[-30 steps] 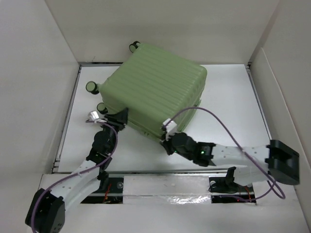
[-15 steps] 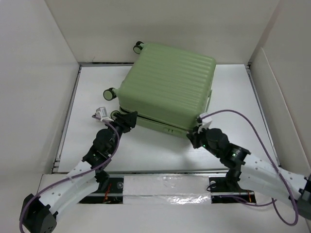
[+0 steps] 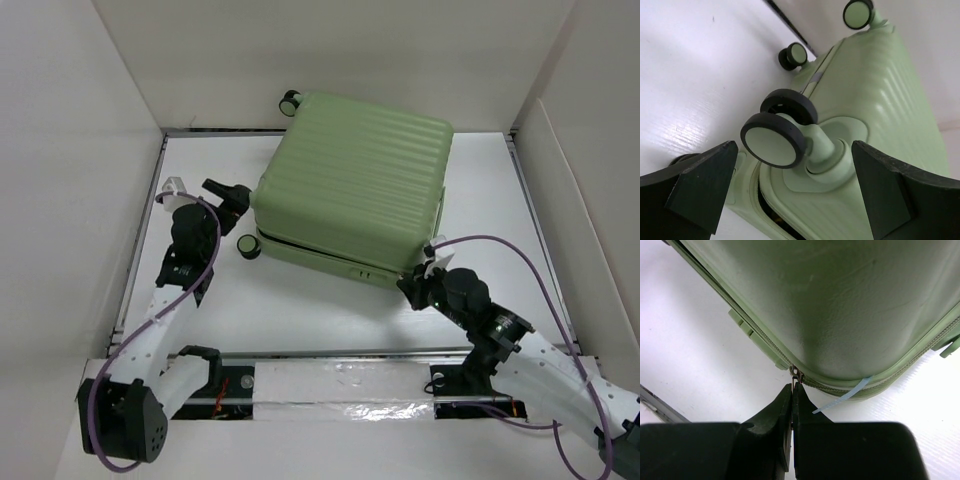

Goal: Pack the luggage

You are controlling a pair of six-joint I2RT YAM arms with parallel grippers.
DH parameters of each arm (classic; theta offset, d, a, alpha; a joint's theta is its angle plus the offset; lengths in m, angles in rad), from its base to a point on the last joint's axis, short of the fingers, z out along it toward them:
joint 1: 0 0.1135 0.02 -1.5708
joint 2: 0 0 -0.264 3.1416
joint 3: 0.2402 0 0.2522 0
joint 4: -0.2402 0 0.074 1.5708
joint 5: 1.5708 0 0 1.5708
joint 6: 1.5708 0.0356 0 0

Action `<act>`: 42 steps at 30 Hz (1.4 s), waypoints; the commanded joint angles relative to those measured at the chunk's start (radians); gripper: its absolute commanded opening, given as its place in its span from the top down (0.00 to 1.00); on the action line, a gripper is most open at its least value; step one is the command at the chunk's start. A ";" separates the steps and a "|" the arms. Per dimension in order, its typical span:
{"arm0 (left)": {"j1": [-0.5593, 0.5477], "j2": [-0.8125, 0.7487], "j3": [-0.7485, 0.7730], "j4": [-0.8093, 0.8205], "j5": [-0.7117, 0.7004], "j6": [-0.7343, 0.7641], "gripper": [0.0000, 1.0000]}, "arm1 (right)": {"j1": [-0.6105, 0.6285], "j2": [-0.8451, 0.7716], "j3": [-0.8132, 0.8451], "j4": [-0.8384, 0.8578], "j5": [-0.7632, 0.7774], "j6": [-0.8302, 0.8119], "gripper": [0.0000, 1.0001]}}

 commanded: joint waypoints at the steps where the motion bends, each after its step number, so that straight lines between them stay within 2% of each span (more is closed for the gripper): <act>1: 0.033 0.063 0.043 0.069 0.169 -0.028 0.02 | 0.007 -0.006 0.065 0.181 -0.071 -0.015 1.00; 5: 0.033 0.155 0.089 0.090 0.216 -0.037 0.02 | 0.007 -0.004 0.045 0.238 -0.087 -0.017 1.00; 10: 0.033 0.242 0.085 0.196 0.232 -0.089 0.05 | 0.007 0.020 0.044 0.245 -0.106 -0.023 1.00; 20: 0.042 0.365 0.112 0.386 0.149 -0.249 0.14 | 0.026 0.005 0.021 0.218 -0.106 -0.021 1.00; 23: 0.042 0.395 0.137 0.396 0.121 -0.296 0.20 | 0.026 -0.006 0.018 0.206 -0.106 -0.018 1.00; 24: 0.051 0.401 0.137 0.408 0.121 -0.313 0.27 | 0.026 -0.009 0.016 0.202 -0.106 -0.017 1.00; 26: 0.051 0.416 0.137 0.420 0.121 -0.354 0.30 | 0.026 -0.012 0.016 0.198 -0.106 -0.017 1.00; 28: 0.069 0.428 0.148 0.432 0.121 -0.370 0.30 | 0.026 -0.016 0.015 0.193 -0.106 -0.023 1.00; 32: 0.083 0.461 0.155 0.437 0.143 -0.404 0.17 | 0.026 -0.024 0.021 0.150 -0.106 -0.033 1.00; 35: 0.105 0.480 0.163 0.460 0.170 -0.413 0.17 | 0.026 -0.017 0.022 0.144 -0.106 -0.037 1.00; 36: 0.105 0.485 0.163 0.483 0.175 -0.412 0.33 | 0.035 -0.013 0.022 0.147 -0.106 -0.037 1.00; 38: 0.105 0.497 0.160 0.509 0.195 -0.407 0.56 | 0.035 0.003 0.021 0.156 -0.138 -0.038 1.00; 39: 0.105 0.499 0.155 0.533 0.196 -0.405 0.85 | 0.035 0.010 0.022 0.166 -0.140 -0.038 1.00; 40: 0.105 0.499 0.143 0.555 0.208 -0.395 0.96 | 0.035 0.016 0.024 0.167 -0.141 -0.040 1.00; 41: 0.105 0.497 0.137 0.572 0.215 -0.369 1.00 | 0.035 0.029 0.032 0.170 -0.141 -0.040 1.00; 42: 0.105 0.494 0.134 0.595 0.221 -0.356 1.00 | 0.044 0.036 0.036 0.181 -0.138 -0.040 1.00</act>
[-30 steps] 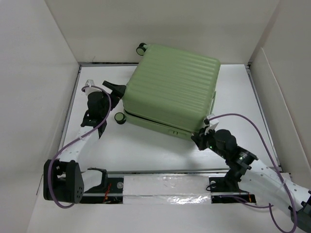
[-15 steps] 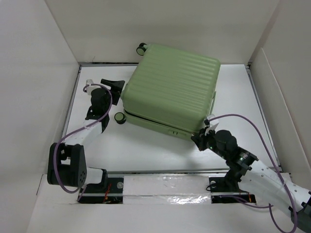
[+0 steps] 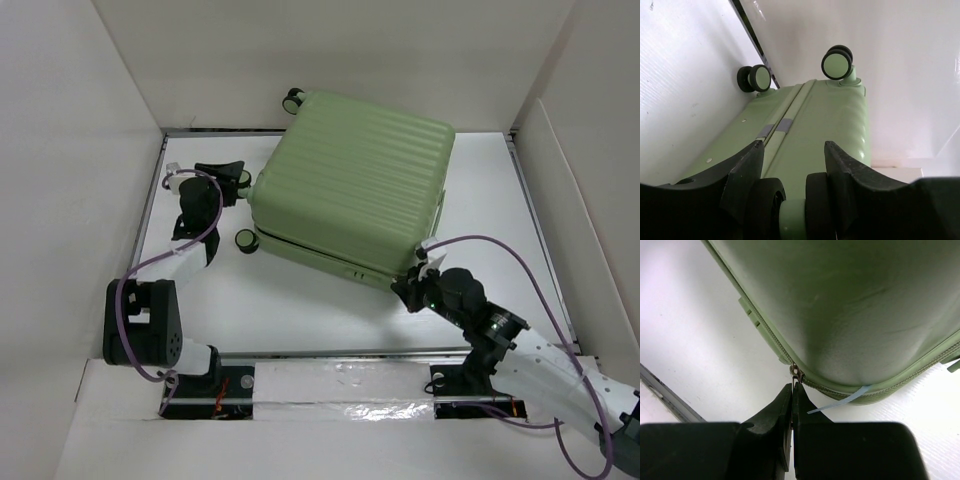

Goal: Pack the luggage

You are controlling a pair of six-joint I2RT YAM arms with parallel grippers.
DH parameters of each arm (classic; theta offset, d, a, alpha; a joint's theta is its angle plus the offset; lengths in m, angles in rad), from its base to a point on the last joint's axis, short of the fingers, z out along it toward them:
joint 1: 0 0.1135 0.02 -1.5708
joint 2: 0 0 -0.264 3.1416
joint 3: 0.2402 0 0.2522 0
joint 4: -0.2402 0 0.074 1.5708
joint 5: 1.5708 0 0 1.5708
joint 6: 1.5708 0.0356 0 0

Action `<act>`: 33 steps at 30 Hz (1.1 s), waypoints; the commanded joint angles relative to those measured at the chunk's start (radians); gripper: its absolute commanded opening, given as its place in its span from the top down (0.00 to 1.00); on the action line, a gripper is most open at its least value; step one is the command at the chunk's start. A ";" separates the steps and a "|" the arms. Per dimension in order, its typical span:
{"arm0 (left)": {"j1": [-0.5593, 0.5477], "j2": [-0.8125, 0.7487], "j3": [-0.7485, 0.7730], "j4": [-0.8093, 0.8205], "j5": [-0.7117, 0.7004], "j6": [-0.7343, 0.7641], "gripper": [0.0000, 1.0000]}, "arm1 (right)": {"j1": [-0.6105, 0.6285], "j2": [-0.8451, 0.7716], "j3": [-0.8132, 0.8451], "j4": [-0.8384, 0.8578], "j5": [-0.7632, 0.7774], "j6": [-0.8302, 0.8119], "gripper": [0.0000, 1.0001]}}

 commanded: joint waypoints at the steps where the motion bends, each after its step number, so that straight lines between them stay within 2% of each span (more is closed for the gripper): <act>1: -0.014 -0.016 0.001 0.181 0.059 0.063 1.00 | 0.044 0.008 0.051 0.137 -0.071 -0.009 1.00; 4: -0.061 -0.060 -0.060 0.256 0.037 0.112 1.00 | 0.082 0.063 0.091 0.213 -0.054 -0.003 1.00; 7: -0.128 -0.091 -0.102 0.288 0.016 0.157 1.00 | 0.133 0.158 0.146 0.294 0.029 0.008 1.00; 10: -0.179 -0.138 -0.186 0.348 -0.004 0.186 1.00 | 0.220 0.291 0.212 0.371 0.189 0.014 1.00; 13: -0.224 -0.183 -0.252 0.350 -0.030 0.212 1.00 | 0.263 0.405 0.283 0.406 0.251 0.011 1.00; 16: -0.256 -0.217 -0.312 0.368 -0.042 0.231 1.00 | 0.299 0.498 0.310 0.517 0.261 0.014 1.00; 18: -0.291 -0.240 -0.352 0.366 -0.044 0.252 1.00 | 0.328 0.619 0.361 0.577 0.241 0.011 1.00; 20: -0.316 -0.264 -0.380 0.348 -0.094 0.278 1.00 | 0.398 0.739 0.427 0.620 0.221 -0.004 1.00; 23: -0.325 -0.318 -0.441 0.333 -0.119 0.284 1.00 | 0.490 0.819 0.505 0.640 0.204 -0.053 1.00; 26: -0.325 -0.390 -0.481 0.278 -0.153 0.313 1.00 | 0.514 0.789 0.551 0.545 0.187 -0.082 1.00; 28: -0.325 -0.428 -0.498 0.230 -0.162 0.327 1.00 | 0.474 0.673 0.504 0.450 0.202 -0.088 1.00; 32: -0.325 -0.506 -0.547 0.190 -0.171 0.356 1.00 | 0.270 0.415 0.409 0.257 0.129 -0.114 1.00; 33: -0.325 -0.513 -0.552 0.175 -0.176 0.361 1.00 | 0.182 0.370 0.393 0.186 0.101 -0.121 1.00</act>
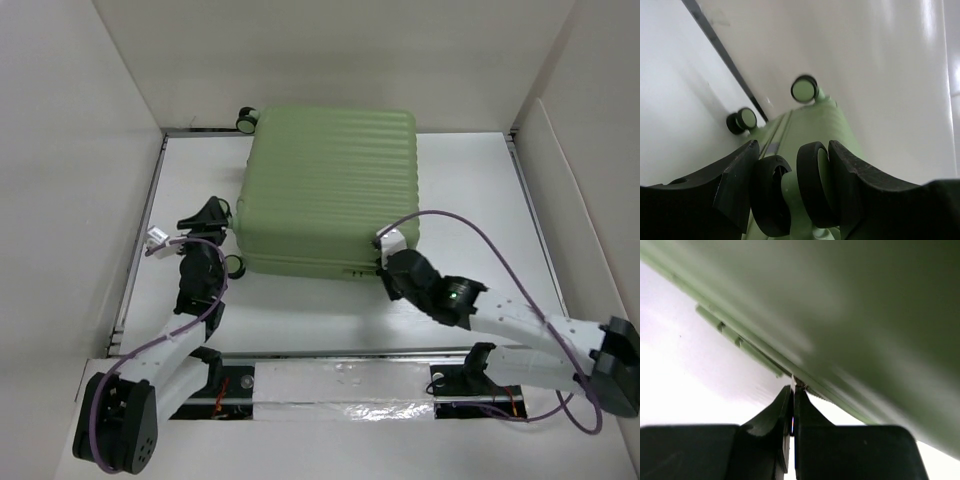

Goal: Pack the luggage

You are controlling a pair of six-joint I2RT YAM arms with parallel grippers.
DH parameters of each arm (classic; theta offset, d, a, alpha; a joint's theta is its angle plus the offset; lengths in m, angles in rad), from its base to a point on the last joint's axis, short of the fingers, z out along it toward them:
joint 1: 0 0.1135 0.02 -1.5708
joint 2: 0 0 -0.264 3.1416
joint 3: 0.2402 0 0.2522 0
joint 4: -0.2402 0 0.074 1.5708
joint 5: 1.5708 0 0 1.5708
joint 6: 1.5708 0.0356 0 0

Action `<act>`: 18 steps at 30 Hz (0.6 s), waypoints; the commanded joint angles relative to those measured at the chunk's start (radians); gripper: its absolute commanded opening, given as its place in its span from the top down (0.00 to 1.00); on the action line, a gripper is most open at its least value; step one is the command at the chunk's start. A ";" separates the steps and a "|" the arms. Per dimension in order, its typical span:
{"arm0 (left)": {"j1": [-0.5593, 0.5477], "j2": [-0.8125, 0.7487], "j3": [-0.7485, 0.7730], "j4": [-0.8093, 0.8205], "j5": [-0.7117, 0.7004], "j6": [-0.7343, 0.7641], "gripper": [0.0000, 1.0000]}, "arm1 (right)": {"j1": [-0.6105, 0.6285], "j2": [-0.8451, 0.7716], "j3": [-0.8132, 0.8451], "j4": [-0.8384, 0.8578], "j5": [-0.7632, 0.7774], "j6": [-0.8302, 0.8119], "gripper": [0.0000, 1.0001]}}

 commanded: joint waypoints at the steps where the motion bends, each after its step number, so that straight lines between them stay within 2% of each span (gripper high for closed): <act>1: -0.146 -0.020 -0.059 -0.158 0.436 0.081 1.00 | -0.112 -0.233 0.039 0.263 -0.327 -0.028 1.00; 3: -0.146 -0.039 -0.069 -0.168 0.445 0.089 1.00 | -0.229 -0.274 0.030 0.182 -0.397 -0.036 1.00; 6: -0.146 -0.052 -0.074 -0.178 0.433 0.095 1.00 | -0.281 -0.307 0.044 0.126 -0.535 -0.062 1.00; 11: -0.146 -0.004 -0.040 -0.150 0.475 0.106 1.00 | -0.269 -0.255 0.156 0.013 -0.626 -0.151 1.00; 13: -0.146 0.021 -0.033 -0.123 0.489 0.107 1.00 | -0.257 -0.190 0.212 -0.019 -0.745 -0.200 1.00; 14: -0.146 0.041 -0.033 -0.109 0.506 0.103 1.00 | -0.213 -0.169 0.228 -0.010 -0.774 -0.186 1.00; 15: -0.146 0.053 -0.034 -0.078 0.512 0.098 1.00 | -0.175 -0.120 0.234 0.093 -0.814 -0.162 1.00; 17: -0.175 0.087 -0.042 -0.041 0.520 0.084 1.00 | -0.095 -0.045 0.229 0.279 -0.828 0.008 1.00; 18: -0.192 0.101 -0.042 -0.006 0.512 0.083 1.00 | -0.011 0.003 0.232 0.468 -0.813 0.057 1.00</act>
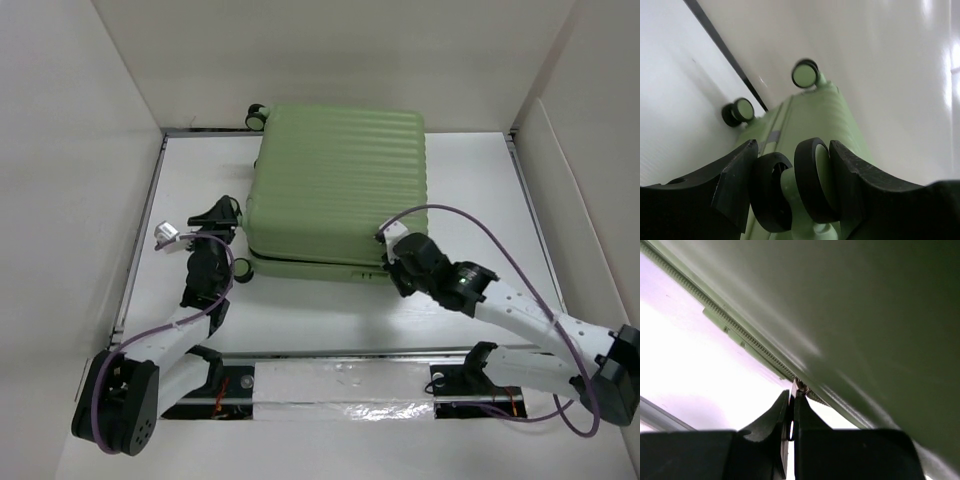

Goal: Pack the luggage

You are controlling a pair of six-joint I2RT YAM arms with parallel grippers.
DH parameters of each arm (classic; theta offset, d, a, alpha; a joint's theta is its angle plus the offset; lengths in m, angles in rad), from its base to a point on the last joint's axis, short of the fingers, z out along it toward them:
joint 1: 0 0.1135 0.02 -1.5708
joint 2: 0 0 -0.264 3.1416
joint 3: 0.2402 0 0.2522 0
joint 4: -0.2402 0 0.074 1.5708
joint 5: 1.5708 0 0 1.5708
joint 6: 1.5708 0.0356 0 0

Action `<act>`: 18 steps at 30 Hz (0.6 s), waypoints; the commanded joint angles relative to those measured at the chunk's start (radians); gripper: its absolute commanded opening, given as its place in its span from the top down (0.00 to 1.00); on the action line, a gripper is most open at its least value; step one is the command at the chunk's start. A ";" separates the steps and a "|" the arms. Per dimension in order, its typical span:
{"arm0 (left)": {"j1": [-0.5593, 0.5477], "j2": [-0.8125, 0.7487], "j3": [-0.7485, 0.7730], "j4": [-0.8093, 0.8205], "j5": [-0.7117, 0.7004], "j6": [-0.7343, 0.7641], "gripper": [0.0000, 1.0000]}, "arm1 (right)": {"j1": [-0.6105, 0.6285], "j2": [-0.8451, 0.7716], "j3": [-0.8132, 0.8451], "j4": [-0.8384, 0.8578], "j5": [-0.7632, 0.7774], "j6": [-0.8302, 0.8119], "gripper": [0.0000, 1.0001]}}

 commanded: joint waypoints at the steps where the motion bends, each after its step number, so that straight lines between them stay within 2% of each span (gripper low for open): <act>1: -0.156 0.073 -0.013 -0.037 0.386 0.102 1.00 | 0.240 0.198 0.169 0.816 -0.493 0.230 1.00; 3: -0.187 0.081 -0.004 -0.020 0.361 0.105 1.00 | 0.250 0.240 0.163 0.955 -0.487 0.284 1.00; 4: -0.197 0.080 -0.004 -0.022 0.355 0.107 1.00 | 0.250 0.219 0.143 0.962 -0.464 0.284 1.00; 5: -0.197 0.063 -0.009 -0.034 0.340 0.102 1.00 | 0.236 0.183 0.135 0.812 -0.415 0.247 1.00; 6: -0.197 0.051 -0.015 -0.036 0.334 0.102 1.00 | 0.236 0.135 0.129 0.716 -0.185 0.217 1.00; 7: -0.197 0.037 -0.018 -0.046 0.326 0.108 1.00 | 0.225 0.078 0.112 0.662 -0.069 0.183 1.00; 9: -0.197 -0.009 -0.012 -0.098 0.303 0.130 1.00 | 0.147 -0.100 0.013 0.544 0.060 0.167 1.00; 10: -0.197 -0.020 -0.015 -0.101 0.302 0.133 1.00 | 0.021 -0.158 -0.016 0.501 0.052 0.169 1.00; 13: -0.197 -0.057 -0.022 -0.124 0.314 0.136 1.00 | -0.173 -0.359 -0.102 0.392 -0.014 0.160 1.00; 14: -0.197 -0.069 -0.025 -0.129 0.331 0.132 1.00 | -0.277 -0.401 -0.119 0.379 -0.028 0.160 1.00; 16: -0.197 -0.084 -0.029 -0.157 0.348 0.130 1.00 | -0.355 -0.464 -0.161 0.405 -0.189 0.169 1.00; 18: -0.197 -0.112 -0.029 -0.198 0.367 0.161 1.00 | -0.392 -0.441 -0.181 0.428 -0.282 0.189 1.00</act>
